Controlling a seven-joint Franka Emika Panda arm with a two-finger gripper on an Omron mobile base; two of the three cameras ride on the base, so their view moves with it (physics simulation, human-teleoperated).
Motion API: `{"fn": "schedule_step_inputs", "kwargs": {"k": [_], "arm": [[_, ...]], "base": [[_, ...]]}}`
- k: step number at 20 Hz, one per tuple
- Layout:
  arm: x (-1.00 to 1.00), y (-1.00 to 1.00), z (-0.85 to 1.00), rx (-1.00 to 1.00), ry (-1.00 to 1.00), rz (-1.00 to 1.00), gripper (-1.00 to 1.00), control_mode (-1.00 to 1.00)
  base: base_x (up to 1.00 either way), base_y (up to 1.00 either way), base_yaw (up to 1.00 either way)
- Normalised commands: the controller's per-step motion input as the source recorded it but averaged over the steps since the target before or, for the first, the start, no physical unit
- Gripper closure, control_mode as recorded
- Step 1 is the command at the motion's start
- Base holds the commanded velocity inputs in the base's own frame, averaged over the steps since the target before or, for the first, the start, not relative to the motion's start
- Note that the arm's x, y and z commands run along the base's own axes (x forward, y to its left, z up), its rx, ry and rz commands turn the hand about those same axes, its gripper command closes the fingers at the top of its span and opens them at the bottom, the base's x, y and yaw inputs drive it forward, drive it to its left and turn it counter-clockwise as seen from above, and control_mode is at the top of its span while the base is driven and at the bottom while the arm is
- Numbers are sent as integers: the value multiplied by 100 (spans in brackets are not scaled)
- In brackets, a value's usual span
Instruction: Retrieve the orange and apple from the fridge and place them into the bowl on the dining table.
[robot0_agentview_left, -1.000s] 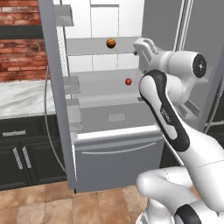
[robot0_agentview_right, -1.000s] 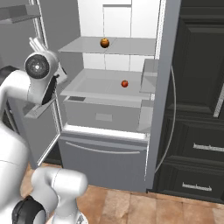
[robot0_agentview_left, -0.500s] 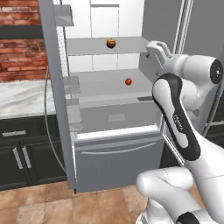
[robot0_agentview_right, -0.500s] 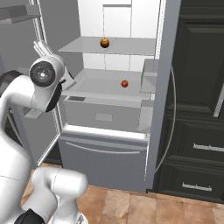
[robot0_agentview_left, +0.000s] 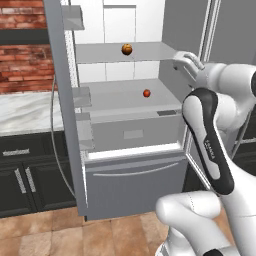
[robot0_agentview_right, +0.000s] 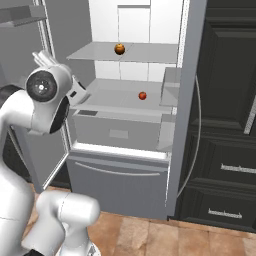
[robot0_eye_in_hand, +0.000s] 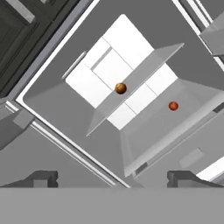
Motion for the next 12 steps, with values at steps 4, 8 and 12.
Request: {"fn": "schedule_step_inputs", "kwargs": {"k": [4,8,12], "arm": [[-34,-18,0,-27,-2,0,-100,-100],[-14,-2,-11,-36,-2,0,-100,-100],[-7,-23,-22,-36,-3,-2,-100,-100]], "base": [[0,0,0],[0,0,0],[0,0,0]]}}
